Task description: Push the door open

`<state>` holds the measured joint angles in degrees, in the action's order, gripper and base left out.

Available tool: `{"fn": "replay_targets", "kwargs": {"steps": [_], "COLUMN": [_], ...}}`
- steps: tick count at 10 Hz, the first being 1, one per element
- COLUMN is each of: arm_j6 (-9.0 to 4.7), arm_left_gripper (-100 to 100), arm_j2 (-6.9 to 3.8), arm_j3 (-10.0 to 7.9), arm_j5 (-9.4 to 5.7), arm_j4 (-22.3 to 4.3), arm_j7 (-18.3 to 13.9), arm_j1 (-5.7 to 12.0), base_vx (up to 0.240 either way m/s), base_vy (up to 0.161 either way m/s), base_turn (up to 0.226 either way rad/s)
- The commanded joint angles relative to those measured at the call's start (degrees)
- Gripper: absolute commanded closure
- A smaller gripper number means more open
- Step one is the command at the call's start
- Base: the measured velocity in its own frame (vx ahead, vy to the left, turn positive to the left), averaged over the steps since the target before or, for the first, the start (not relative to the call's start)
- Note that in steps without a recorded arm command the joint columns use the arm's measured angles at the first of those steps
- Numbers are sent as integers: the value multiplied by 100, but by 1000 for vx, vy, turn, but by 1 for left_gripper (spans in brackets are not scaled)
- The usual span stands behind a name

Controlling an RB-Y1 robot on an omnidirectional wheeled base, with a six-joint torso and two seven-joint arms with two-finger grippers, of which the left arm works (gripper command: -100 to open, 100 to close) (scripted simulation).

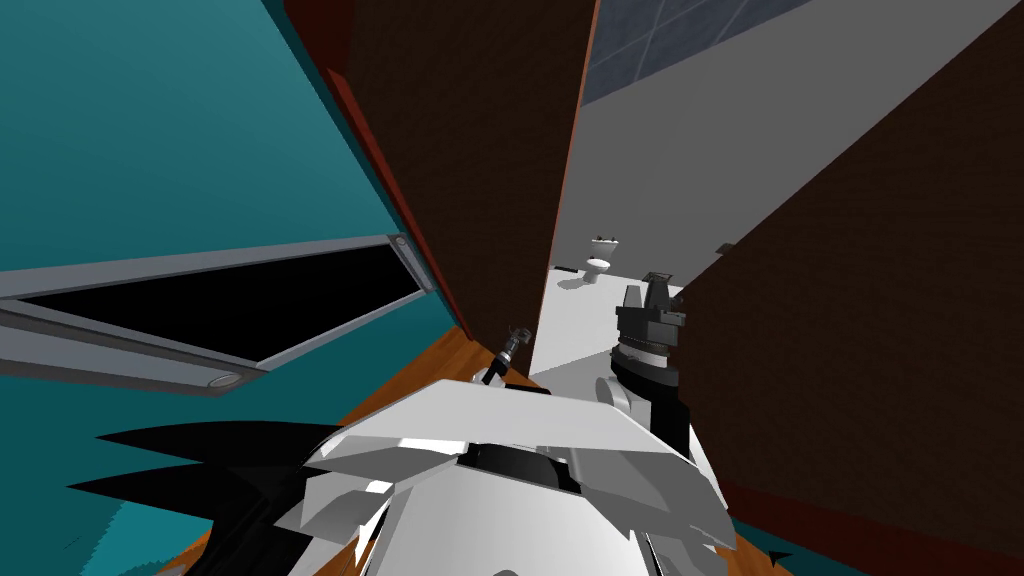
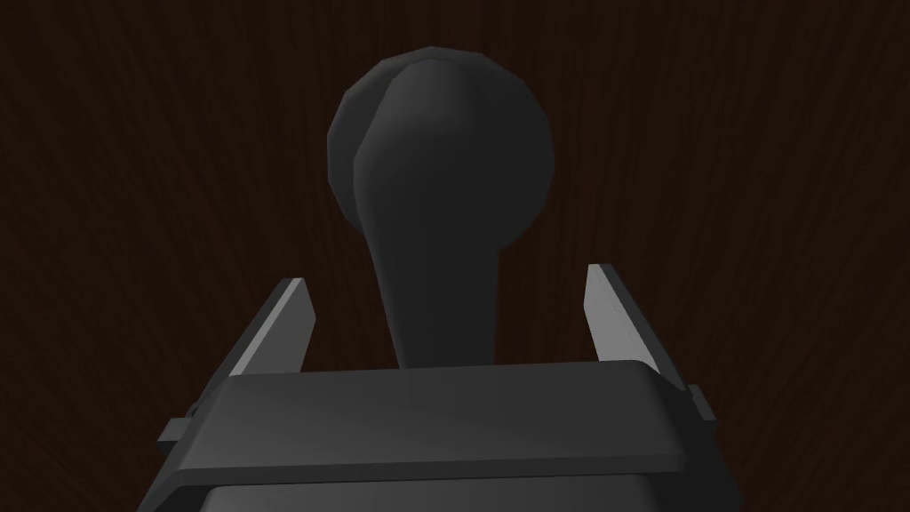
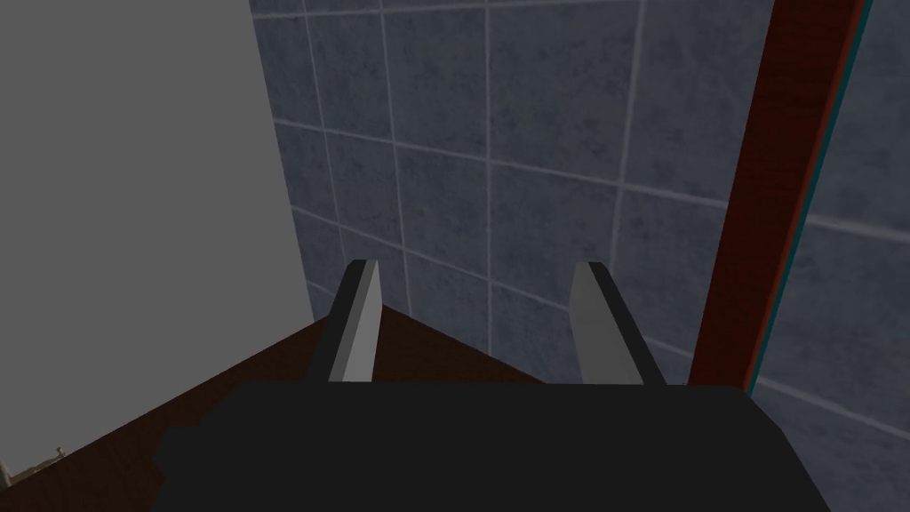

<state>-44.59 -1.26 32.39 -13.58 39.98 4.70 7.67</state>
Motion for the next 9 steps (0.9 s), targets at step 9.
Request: {"fn": "replay_targets", "kwargs": {"steps": [9], "arm_j6": [-10], "arm_left_gripper": [100], "arm_j2": [-99], "arm_j3": [-184], "arm_j5": [-41], "arm_j4": [-34], "arm_j7": [39], "arm_j1": [40], "base_vx": [30], "base_vy": [-29], "base_turn": [9]}}
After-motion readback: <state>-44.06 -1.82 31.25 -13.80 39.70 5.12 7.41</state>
